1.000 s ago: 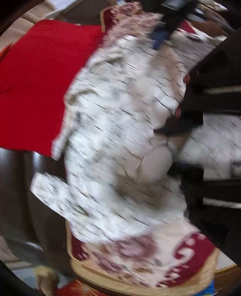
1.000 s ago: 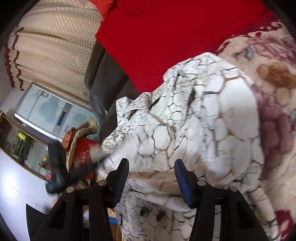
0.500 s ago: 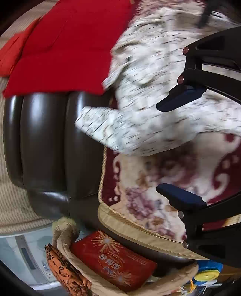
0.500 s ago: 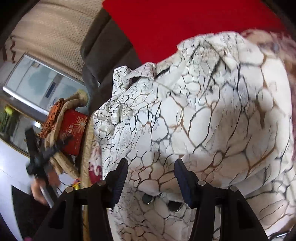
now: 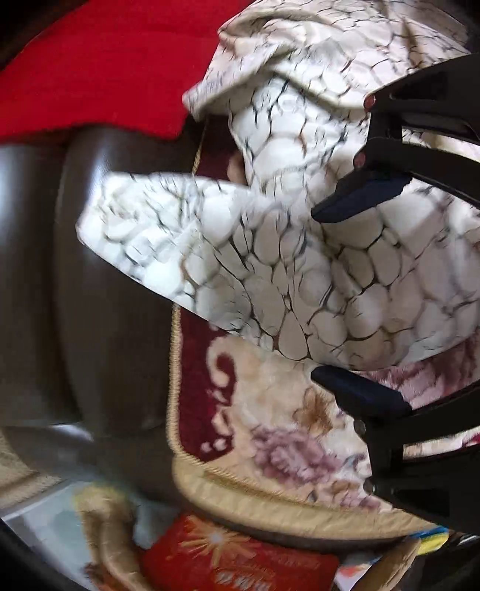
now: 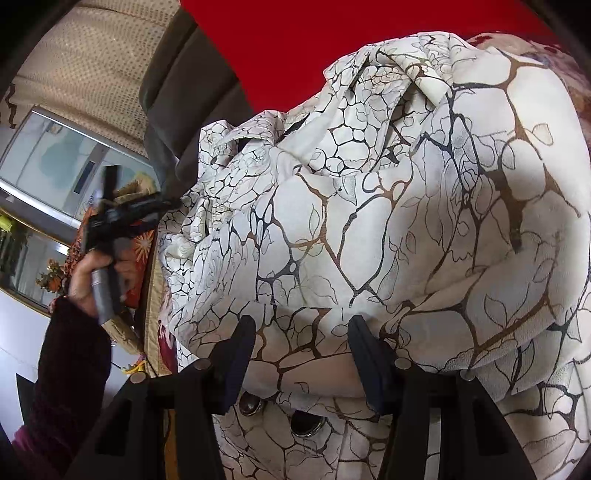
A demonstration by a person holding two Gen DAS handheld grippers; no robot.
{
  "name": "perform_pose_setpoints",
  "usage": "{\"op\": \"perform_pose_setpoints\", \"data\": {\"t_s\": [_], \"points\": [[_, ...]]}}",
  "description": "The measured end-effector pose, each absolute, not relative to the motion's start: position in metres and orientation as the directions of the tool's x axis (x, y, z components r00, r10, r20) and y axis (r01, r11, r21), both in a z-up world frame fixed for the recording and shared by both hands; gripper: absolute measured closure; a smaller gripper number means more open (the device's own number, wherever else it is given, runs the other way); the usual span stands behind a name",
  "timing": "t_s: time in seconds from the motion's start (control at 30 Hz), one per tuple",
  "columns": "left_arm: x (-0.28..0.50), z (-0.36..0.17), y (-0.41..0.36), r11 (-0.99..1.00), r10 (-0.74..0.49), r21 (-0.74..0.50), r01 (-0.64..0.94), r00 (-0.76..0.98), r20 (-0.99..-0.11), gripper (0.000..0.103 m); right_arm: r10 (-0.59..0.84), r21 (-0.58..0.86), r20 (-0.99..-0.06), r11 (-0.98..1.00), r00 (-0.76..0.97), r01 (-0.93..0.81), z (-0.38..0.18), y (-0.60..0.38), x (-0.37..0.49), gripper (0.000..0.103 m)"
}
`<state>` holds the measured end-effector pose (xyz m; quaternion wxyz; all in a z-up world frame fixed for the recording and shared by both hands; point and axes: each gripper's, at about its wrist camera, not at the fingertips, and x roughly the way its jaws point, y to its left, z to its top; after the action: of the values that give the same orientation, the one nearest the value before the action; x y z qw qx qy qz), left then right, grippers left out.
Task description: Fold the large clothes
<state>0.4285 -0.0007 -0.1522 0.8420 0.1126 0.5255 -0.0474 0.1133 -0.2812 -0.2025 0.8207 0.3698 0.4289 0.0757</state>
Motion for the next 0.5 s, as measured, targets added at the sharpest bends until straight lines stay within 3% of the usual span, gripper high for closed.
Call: {"op": "perform_pose_setpoints", "data": {"t_s": [0.03, 0.07, 0.2, 0.3, 0.5], "points": [[0.431, -0.155, 0.004, 0.975, 0.031, 0.122, 0.187, 0.429, -0.903, 0.069, 0.443, 0.673, -0.646, 0.714, 0.622, 0.191, -0.202, -0.281, 0.112, 0.047], [0.433, -0.157, 0.011, 0.981, -0.005, 0.074, 0.177, 0.409, -0.913, 0.096, 0.444, 0.675, -0.644, 0.714, 0.623, 0.189, -0.203, -0.282, 0.112, 0.047], [0.417, -0.136, 0.017, 0.974, -0.057, 0.062, 0.218, 0.503, -0.862, 0.098, 0.436, 0.672, -0.642, 0.717, 0.63, 0.188, -0.203, -0.281, 0.113, 0.047], [0.379, -0.1, 0.016, 0.957, -0.169, 0.018, 0.29, 0.606, -0.778, 0.098, 0.43, 0.667, -0.641, 0.722, 0.636, 0.184, -0.203, -0.28, 0.111, 0.046], [0.248, -0.059, -0.019, 0.853, -0.297, 0.157, 0.497, 0.711, -0.637, 0.098, 0.423, 0.667, -0.644, 0.719, 0.637, 0.197, -0.2, -0.281, 0.11, 0.047]]}}
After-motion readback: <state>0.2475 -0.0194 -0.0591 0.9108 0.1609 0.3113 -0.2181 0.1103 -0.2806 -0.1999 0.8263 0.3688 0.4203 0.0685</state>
